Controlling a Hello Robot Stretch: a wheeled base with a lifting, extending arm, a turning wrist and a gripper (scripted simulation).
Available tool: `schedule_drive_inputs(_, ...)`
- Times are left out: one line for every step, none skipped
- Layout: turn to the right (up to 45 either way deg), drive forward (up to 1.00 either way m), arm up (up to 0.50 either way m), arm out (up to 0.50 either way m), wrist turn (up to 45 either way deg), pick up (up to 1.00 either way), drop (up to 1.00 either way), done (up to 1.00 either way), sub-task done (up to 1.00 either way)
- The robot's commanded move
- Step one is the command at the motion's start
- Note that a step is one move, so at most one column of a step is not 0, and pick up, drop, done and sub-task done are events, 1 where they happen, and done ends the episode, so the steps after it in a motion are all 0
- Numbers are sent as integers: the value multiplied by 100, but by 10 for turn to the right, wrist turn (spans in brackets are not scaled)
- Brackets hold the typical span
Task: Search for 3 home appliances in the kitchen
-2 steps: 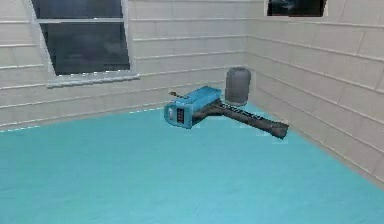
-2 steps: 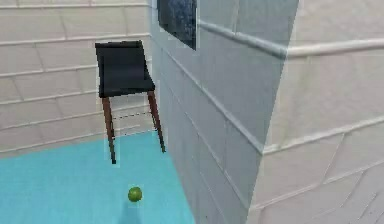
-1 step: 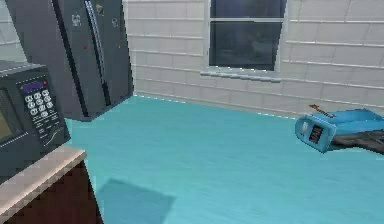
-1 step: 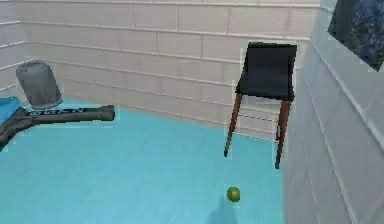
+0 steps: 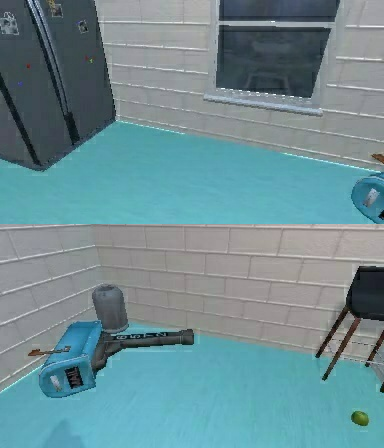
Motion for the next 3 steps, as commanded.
schedule_drive_inputs(-90, 0, 0, 0, 0, 0, 0, 0, 0)
schedule_drive_inputs(0, 20, 0, 0, 0, 0, 0, 0, 0)
schedule_drive_inputs(-450, 0, 0, 0, 0, 0, 0, 0, 0)
